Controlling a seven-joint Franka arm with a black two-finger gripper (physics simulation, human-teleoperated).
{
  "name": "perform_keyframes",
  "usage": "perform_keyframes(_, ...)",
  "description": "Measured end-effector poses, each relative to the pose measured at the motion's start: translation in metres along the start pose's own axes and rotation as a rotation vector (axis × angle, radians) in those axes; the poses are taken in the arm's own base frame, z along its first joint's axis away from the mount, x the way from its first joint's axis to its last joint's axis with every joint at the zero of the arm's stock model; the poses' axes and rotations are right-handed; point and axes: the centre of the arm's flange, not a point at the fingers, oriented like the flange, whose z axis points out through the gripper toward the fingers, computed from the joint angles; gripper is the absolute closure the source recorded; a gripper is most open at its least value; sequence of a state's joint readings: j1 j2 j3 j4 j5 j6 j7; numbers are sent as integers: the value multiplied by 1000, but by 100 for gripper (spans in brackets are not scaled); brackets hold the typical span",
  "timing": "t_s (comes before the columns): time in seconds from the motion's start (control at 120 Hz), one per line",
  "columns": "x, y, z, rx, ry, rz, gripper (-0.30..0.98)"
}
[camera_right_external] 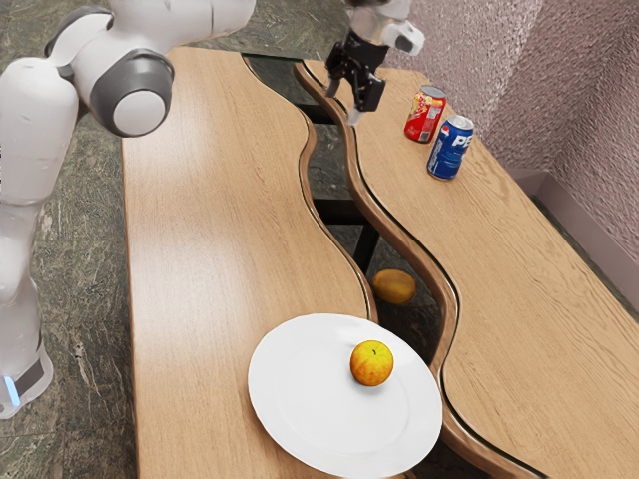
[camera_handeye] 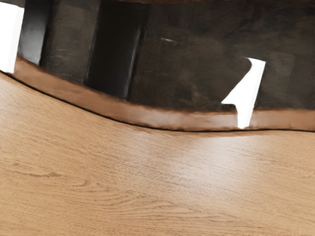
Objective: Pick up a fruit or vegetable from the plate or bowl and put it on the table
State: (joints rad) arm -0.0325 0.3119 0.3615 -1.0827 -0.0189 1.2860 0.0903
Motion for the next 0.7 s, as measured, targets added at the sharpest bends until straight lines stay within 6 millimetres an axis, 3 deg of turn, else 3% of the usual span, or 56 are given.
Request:
perform_keyframes(0.142,3,0,7,-9,-20,42,0)
perform_keyframes(0.175,-15,1,-26,-14,43,59,0)
perform_keyframes(0.208,-48,9,-73,-32,131,96,0)
perform_keyframes(0.233,-70,22,-99,-55,180,139,0)
perform_keyframes(0.267,-89,53,-119,-82,216,214,0)
perform_keyframes(0.317,-95,131,-121,-128,229,369,0)
perform_keyframes(0.358,-94,192,-110,-172,212,472,0)
perform_keyframes(0.408,-96,238,-95,-184,187,524,0)
perform_keyframes(0.458,-113,293,-79,-162,149,581,0)
perform_keyframes(0.517,-131,350,-35,-134,67,634,0)
perform_keyframes(0.558,-131,366,3,-116,5,622,0)
perform_keyframes(0.617,-124,371,49,-99,-55,580,0)
perform_keyframes(0.7,-121,377,78,-92,-70,534,0)
